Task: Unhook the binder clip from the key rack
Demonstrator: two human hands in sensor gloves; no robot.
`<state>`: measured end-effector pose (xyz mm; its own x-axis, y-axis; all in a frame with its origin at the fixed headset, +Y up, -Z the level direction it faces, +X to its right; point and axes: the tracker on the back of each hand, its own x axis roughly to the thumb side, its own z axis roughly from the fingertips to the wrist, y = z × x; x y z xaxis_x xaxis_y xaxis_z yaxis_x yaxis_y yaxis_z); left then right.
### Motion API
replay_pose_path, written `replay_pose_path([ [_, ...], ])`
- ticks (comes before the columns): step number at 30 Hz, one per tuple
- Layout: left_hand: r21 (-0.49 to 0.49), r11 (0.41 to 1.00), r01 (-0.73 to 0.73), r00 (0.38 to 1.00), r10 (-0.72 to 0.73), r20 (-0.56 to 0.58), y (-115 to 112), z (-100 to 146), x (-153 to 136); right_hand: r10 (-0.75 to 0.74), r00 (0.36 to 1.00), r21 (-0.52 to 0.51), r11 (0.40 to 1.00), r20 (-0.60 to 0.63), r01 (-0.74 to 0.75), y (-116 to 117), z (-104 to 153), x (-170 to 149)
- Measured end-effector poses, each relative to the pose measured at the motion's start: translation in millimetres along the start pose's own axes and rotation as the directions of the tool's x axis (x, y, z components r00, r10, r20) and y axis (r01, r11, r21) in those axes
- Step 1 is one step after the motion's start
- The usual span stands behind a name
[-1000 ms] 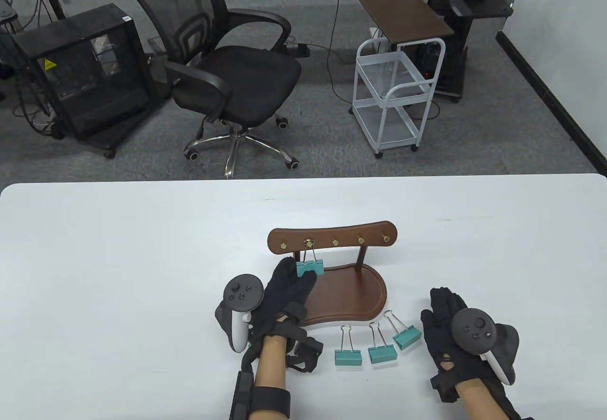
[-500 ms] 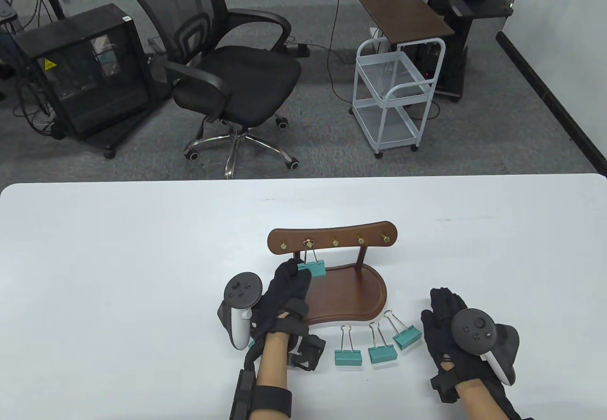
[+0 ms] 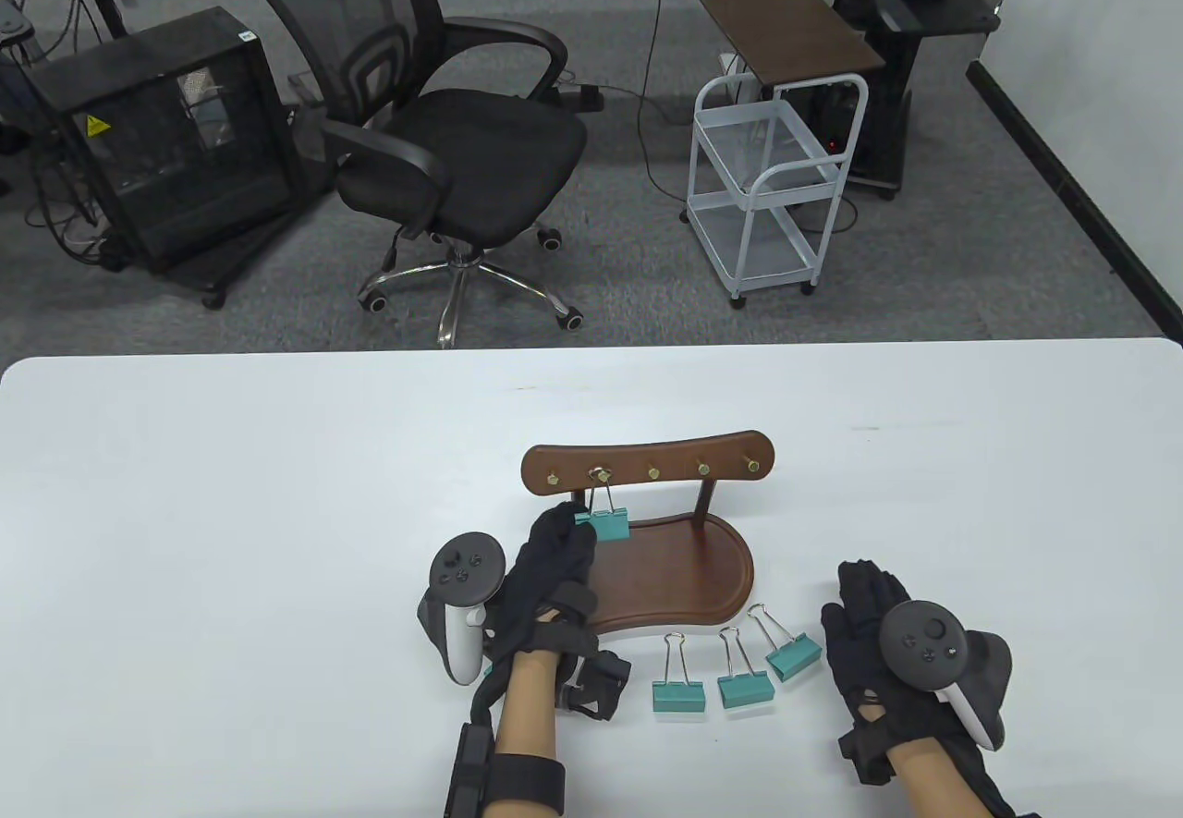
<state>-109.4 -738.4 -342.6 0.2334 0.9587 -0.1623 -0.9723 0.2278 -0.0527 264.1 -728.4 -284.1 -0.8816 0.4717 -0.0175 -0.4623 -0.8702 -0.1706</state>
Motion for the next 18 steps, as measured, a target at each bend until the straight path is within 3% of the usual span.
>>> replay_pose_path([
  [18,-0.011,0.999,-0.046,0.998,0.046,0.052,4.5,2.7,3.7,-0.002,1.000,0.000,1.000,-0.004,0.002,0.0,-0.1,-0.2],
])
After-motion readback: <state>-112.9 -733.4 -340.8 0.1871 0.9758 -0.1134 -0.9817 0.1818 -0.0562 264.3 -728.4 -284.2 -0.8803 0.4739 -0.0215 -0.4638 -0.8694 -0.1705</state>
